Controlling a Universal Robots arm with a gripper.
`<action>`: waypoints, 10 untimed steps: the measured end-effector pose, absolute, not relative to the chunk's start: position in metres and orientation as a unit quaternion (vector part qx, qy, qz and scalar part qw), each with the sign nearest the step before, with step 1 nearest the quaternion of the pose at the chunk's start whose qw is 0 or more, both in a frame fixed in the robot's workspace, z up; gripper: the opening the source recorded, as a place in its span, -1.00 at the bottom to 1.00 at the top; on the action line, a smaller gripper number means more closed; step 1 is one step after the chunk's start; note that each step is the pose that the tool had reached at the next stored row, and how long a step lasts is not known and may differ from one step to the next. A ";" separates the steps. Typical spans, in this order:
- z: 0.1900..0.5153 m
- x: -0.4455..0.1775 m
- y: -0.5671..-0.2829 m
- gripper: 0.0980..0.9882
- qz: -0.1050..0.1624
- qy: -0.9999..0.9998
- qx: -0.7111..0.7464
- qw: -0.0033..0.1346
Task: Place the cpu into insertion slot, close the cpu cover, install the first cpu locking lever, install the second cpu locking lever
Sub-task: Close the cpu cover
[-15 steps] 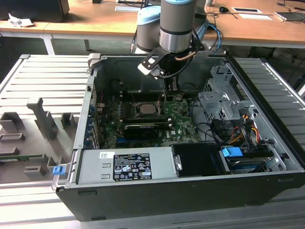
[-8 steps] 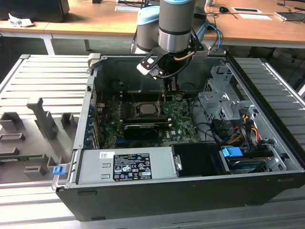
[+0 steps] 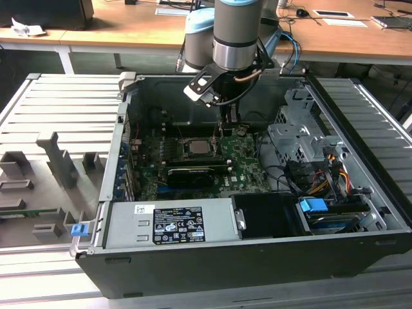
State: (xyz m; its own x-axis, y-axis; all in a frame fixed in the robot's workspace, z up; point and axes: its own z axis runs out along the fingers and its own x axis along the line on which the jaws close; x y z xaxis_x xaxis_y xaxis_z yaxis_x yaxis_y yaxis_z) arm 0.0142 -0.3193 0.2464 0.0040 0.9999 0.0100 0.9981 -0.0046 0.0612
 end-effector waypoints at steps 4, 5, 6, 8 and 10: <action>0.246 0.014 -0.319 -0.98 0.025 0.705 0.708 0.018; 0.246 0.013 -0.319 -0.98 0.025 0.705 0.708 0.018; 0.246 0.013 -0.319 -0.98 0.025 0.705 0.708 0.018; 0.246 0.013 -0.319 -0.98 0.025 0.705 0.708 0.018; 0.246 0.013 -0.319 -0.98 0.025 0.705 0.708 0.018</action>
